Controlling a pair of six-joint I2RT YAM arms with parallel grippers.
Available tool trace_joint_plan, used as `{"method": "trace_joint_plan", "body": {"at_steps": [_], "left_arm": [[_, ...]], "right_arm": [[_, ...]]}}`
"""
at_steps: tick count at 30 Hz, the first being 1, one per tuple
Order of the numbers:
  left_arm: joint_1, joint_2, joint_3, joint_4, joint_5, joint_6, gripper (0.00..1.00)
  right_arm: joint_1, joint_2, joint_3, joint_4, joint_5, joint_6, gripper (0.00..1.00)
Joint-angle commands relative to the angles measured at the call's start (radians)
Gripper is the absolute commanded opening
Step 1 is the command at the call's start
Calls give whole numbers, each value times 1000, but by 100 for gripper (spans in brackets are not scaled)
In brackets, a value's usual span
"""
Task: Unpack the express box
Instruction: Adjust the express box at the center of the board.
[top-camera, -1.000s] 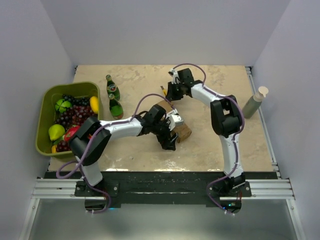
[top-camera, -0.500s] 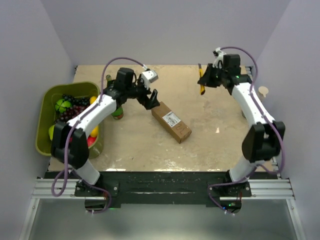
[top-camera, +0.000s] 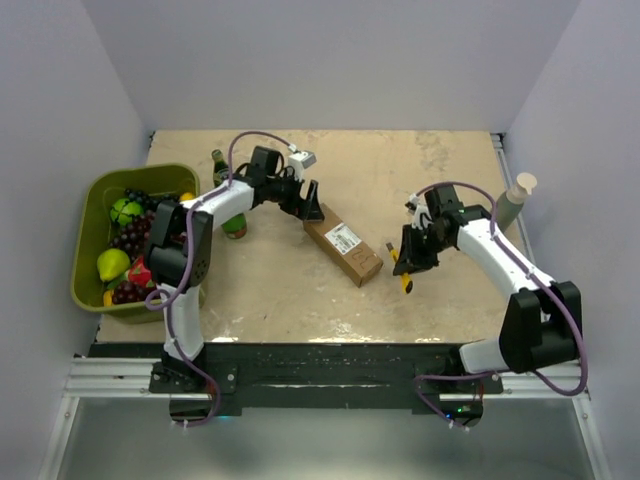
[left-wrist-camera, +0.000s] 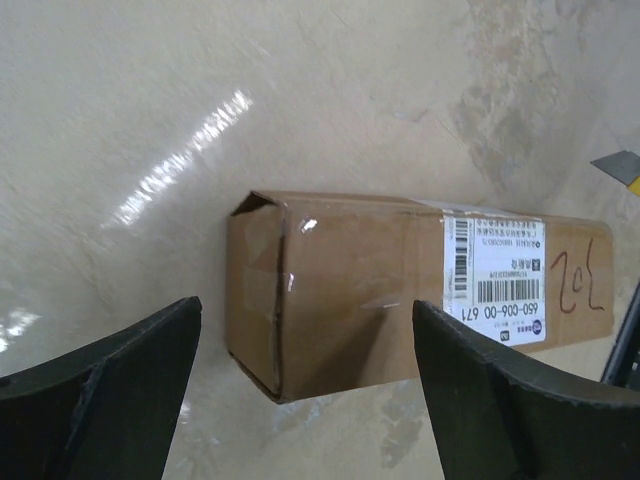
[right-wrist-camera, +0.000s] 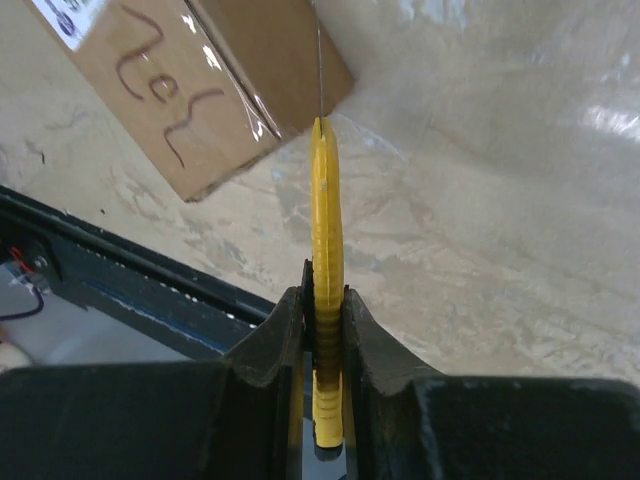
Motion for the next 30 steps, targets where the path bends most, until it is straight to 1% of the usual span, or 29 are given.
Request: {"method": "trace_joint_plan", "body": {"at_steps": [1,2,3,4,5,6,7,9,12,13,16,20,22,24,25,26,29,30], "left_arm": [[1,-61,-107,45,103,-71,90],[1,-81,-127,47,106,-74,90],[1,-94,-148,51,111,-83,91],[1,-119,-193,58,114,-94,90],[1,-133,-216,65,123,-108,91],[1,-148,-240,76,134,-115,90],[-1,-174,-283,82,142,-123,91],[-4,-199,-319,87,156,-135,91],[-10,-245,-375,85,156,-154,91],[-15,-268,-400,82,154,-154,91],[-21,-308,-449,70,142,-161,91],[-35,-349,-495,56,140,-166,91],[-41,-371,-507,45,140,-168,91],[-41,-386,-506,15,107,-152,91],[-36,-398,-486,-10,81,-105,92],[-36,-404,-469,-84,-5,-76,92],[-12,-432,-384,-226,-122,28,93],[-9,-441,-338,-263,-142,42,94]], "right_arm": [[-2,-48,-47,18,-32,47,0],[-2,-34,-59,38,-36,64,0],[3,-26,-66,94,-45,87,0],[12,-12,-69,127,-48,128,0],[24,23,-66,159,-51,149,0],[44,41,-64,229,-55,168,0],[52,66,-51,259,-57,202,0],[70,128,-27,331,-69,230,0],[72,208,66,354,-71,251,0],[72,225,124,351,-65,241,0],[70,287,222,334,-54,207,0],[49,331,304,353,-39,189,0],[44,341,331,359,-37,173,0],[46,339,333,347,-49,164,0],[44,337,324,337,-54,152,0],[43,322,316,327,-52,141,0],[-8,269,315,290,-52,65,0],[-56,253,327,264,-51,40,0]]}}
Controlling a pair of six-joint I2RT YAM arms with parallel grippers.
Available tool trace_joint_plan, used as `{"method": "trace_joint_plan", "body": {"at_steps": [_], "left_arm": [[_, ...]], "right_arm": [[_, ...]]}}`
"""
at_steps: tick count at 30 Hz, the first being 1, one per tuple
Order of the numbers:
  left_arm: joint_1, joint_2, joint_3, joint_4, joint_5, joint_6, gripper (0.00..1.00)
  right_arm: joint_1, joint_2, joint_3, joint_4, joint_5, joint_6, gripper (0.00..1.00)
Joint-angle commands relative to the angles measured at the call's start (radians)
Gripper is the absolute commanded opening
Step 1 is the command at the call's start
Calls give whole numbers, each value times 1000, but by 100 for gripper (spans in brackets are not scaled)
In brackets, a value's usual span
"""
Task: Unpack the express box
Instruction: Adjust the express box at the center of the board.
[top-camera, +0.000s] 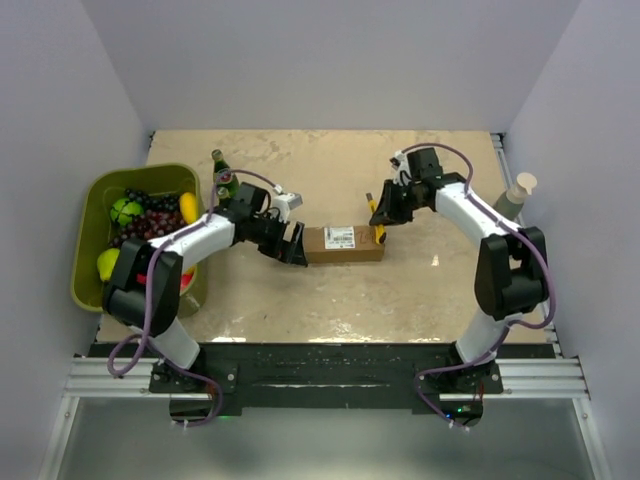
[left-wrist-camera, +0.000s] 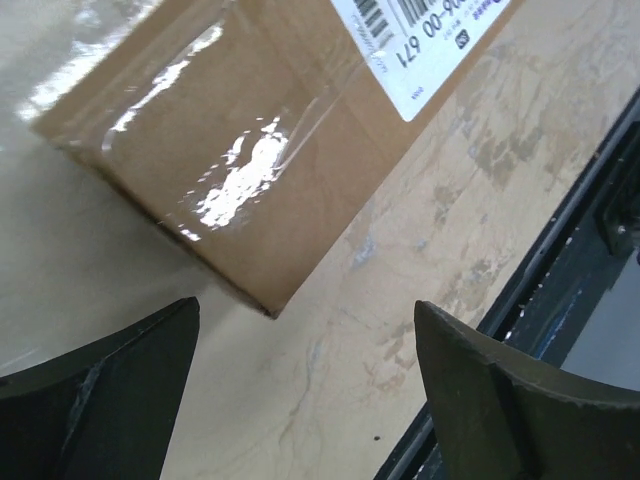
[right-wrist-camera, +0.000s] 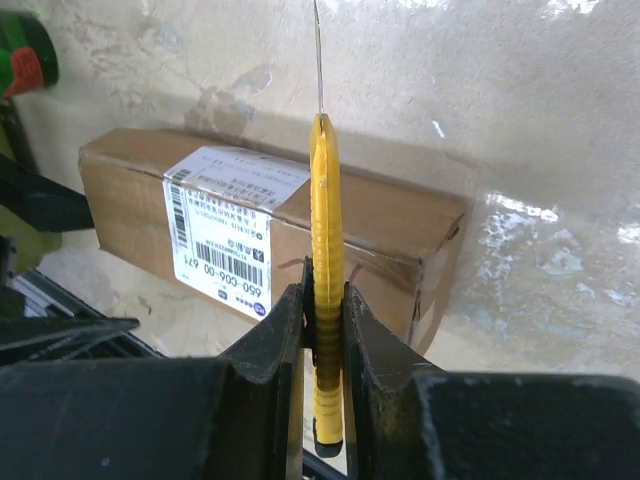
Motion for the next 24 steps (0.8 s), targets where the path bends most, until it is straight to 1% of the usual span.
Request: {"method": "trace_joint_plan", "body": {"at_steps": [1,2,4,6,8,9,10,11,12,13,14,15,17,18,21,24], "left_arm": [[31,-89,159,-251,-131,191,95],[32,-95,178,-290,-114,221,95],[31,-116,235,-368,-125,271,95],[29,-130,290,-369,-155,288,96],[20,-130,330,-310,-156,311,96],[-12,-121,362,-281,-146,333,96],[-32,-89,378,-223,-139,381,96],[-52,-66,393,-202,-113,411,96],[-95,-38,425,-188,-103,438,96],[-113,18,439,-165,-93,492,96],[-127,52,455,-155,-70,506,96],[-147,116,490,-145,-59,506,96],[-158,181,530,-134,-9,489,96],[-167,237,563,-135,-1,479,95],[-184,302,581,-129,-5,443,94],[-195,324,564,-112,-31,434,94]], "right_arm": [[-109,-102,63,-46,-49,-140,0],[-134,-104,80,-61,-86,-162,0],[-172,-93,155,-163,-168,-242,0],[-187,-96,169,-223,-242,-276,0],[-191,-91,192,-288,-301,-340,0],[-200,-102,186,-325,-311,-358,0],[-206,-110,163,-337,-305,-371,0],[-215,-119,143,-345,-302,-371,0],[-241,-130,125,-352,-321,-363,0],[-241,-142,87,-363,-337,-362,0],[-273,-143,71,-378,-368,-365,0],[-281,-145,59,-409,-386,-377,0],[-286,-130,48,-440,-410,-432,0],[-287,-118,54,-486,-426,-454,0],[-290,-52,86,-578,-439,-562,0],[-290,4,112,-650,-433,-627,0]]}}
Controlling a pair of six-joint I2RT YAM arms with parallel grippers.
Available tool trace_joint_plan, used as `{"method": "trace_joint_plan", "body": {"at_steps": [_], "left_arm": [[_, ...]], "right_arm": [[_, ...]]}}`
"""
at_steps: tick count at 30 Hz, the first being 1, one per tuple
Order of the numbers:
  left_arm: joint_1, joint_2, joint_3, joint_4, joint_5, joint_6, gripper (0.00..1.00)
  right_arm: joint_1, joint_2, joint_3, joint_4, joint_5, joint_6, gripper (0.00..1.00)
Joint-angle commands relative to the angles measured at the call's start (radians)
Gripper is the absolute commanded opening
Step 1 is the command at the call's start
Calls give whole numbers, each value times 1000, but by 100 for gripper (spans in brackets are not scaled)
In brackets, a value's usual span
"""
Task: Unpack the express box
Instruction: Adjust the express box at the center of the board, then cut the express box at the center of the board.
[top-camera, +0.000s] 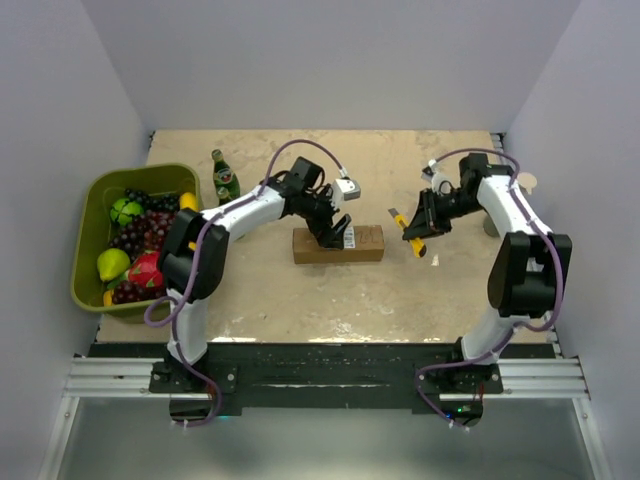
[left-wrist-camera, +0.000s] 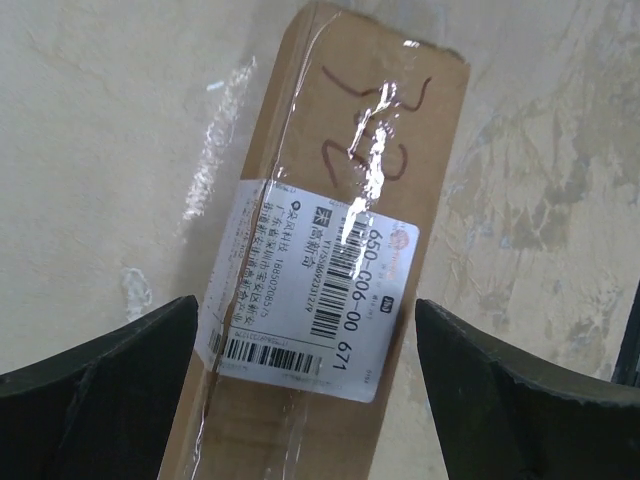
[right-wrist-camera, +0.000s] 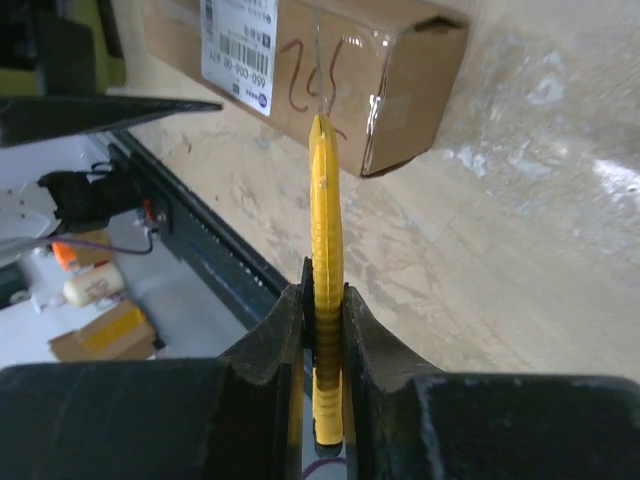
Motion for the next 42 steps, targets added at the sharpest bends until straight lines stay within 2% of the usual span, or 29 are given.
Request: {"method": "trace_joint_plan", "body": {"at_steps": [1,8,14,17,19,22,25,27,30,31,33,35,37,40,42], "left_arm": [[-10,7,16,32,-1,3,94],[-19,41,-17,27,-61,26,93],[-22,53,-17,23,-161,124,90],[-22,40,-42,-14,-63,213,88],[-24,29,-59,-68,76,296,88],[-30,36,-70,-105,121,293,87],[-44,33,-79,-126,95,306,80],[-58,20,-103,-117,52,296,73],[-62,-3,-148,-102,-8,296,57],[-67,-8,-163,-100,-41,302,47],[-67,-19,-178,-83,-77,322,44],[-70,-11,-191,-91,-95,356,52],[-73,-5,-194,-118,-103,391,68],[-71,16,-182,-163,-63,436,75],[-71,27,-175,-145,-69,413,76]], "right_arm": [[1,62,57,-163,-38,-147,0],[0,149,103,-211,15,-172,0],[0,146,118,-211,45,-158,0],[1,88,98,-186,85,-127,0],[1,48,95,-182,111,-114,0],[1,-7,81,-174,127,-120,0],[9,-26,90,-183,139,-132,0],[17,12,141,-241,156,-204,0],[11,169,254,-376,150,-336,0],[-6,207,274,-399,129,-344,0],[-34,264,285,-398,89,-322,0],[-31,266,278,-397,44,-328,0],[-12,235,267,-394,44,-331,0],[-5,183,267,-394,44,-334,0],[-3,159,270,-393,44,-328,0]]}}
